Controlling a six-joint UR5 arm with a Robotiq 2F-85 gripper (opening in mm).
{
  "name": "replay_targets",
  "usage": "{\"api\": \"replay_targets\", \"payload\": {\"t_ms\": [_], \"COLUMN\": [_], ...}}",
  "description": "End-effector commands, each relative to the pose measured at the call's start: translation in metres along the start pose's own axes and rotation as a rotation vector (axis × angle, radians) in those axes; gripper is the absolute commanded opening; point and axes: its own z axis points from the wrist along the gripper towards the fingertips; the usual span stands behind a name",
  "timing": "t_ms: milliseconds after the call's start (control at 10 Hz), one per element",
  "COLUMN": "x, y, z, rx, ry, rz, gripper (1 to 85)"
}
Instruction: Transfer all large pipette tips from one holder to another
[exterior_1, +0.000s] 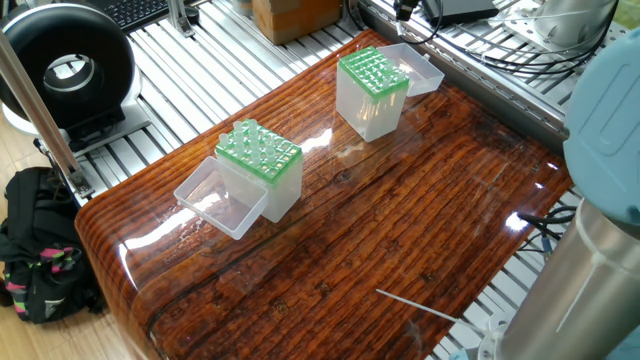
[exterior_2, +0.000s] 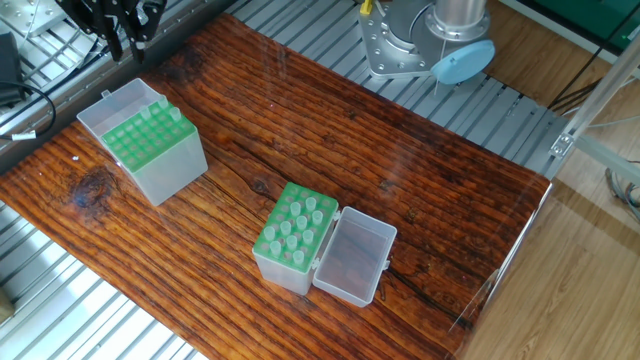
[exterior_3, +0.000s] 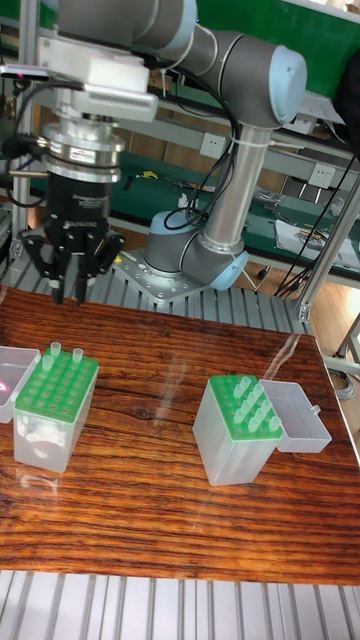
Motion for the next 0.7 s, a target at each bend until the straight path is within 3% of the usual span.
{"api": "replay_targets", "payload": {"t_ms": [0, 100, 400, 600], "x": [-0.024, -0.032, -0.041, -0.039], "y": [0.054, 0.075, 0.126, 0.148], "z": [0.012, 0.019, 0.035, 0.038], "rx": [-0.062, -0.083, -0.071, -0.048], "ry": [-0.008, -0.015, -0.003, 0.019], "rz": [0.133, 0.175, 0.267, 0.286], "gripper": [30.0, 29.7, 28.0, 27.3]}}
